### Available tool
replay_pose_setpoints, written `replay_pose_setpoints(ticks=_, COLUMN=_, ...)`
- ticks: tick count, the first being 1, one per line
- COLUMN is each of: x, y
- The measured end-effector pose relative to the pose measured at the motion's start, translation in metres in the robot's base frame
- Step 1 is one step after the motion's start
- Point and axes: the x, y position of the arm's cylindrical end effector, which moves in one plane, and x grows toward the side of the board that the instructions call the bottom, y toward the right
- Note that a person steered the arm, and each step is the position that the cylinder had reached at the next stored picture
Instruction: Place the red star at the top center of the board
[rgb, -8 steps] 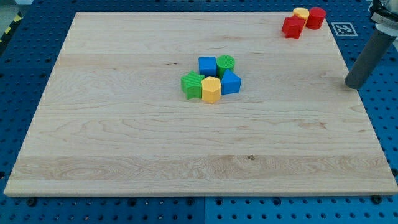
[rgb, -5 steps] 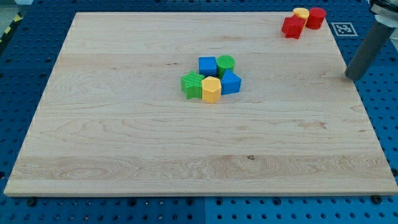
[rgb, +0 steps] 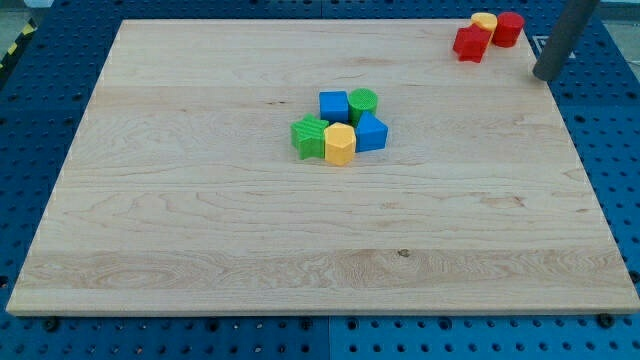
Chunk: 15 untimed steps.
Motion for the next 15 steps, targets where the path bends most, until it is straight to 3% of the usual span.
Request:
replay_pose_setpoints(ticks=6, x=-0.057, y=-0.048)
replay_pose_setpoints(ticks=9, x=-0.026, y=-0.093)
replay_pose_setpoints(ticks=11, x=-0.049, y=-0.147)
replay_pose_setpoints(ticks=15, x=-0.075, y=-0.138)
